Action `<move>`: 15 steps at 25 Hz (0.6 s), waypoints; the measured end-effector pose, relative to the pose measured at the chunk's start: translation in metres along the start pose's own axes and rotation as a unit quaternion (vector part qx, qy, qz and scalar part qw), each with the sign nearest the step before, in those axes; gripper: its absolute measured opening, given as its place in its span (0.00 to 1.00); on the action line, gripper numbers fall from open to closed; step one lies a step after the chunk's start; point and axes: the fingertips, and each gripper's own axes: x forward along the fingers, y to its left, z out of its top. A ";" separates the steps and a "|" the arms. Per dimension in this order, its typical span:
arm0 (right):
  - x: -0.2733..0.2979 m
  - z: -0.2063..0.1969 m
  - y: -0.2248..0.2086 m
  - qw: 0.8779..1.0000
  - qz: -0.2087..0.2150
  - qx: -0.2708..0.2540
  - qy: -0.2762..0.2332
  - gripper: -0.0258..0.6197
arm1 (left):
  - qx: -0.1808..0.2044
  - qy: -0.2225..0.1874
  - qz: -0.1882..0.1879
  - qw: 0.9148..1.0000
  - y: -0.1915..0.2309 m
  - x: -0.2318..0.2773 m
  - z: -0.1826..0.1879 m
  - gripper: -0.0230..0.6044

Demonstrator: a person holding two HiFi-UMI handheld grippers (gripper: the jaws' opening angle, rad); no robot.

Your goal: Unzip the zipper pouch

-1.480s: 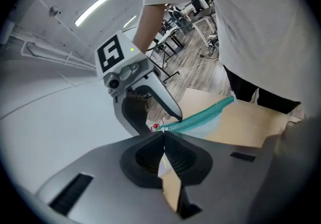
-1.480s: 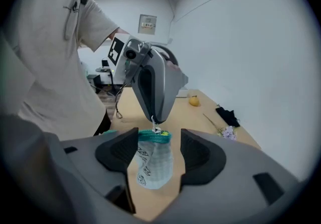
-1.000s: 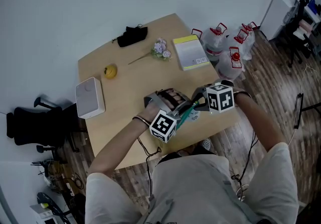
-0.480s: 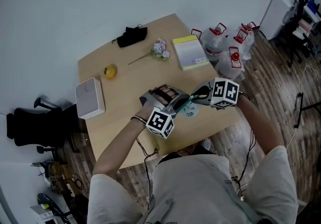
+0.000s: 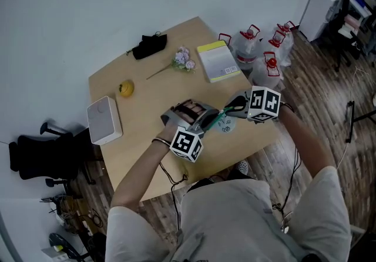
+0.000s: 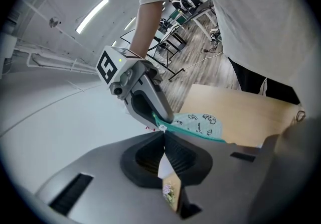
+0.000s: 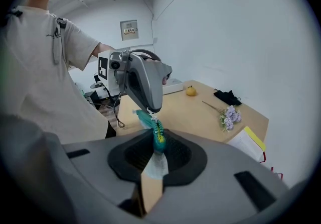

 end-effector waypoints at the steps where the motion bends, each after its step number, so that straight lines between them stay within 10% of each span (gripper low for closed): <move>1: -0.001 -0.002 0.000 1.000 -0.002 0.000 0.001 0.13 | 0.008 0.002 -0.001 1.000 -0.001 0.001 0.001 0.07; 15: -0.027 -0.023 -0.021 0.998 -0.041 0.047 -0.025 0.12 | -0.012 0.017 -0.008 1.000 -0.009 0.000 -0.019 0.07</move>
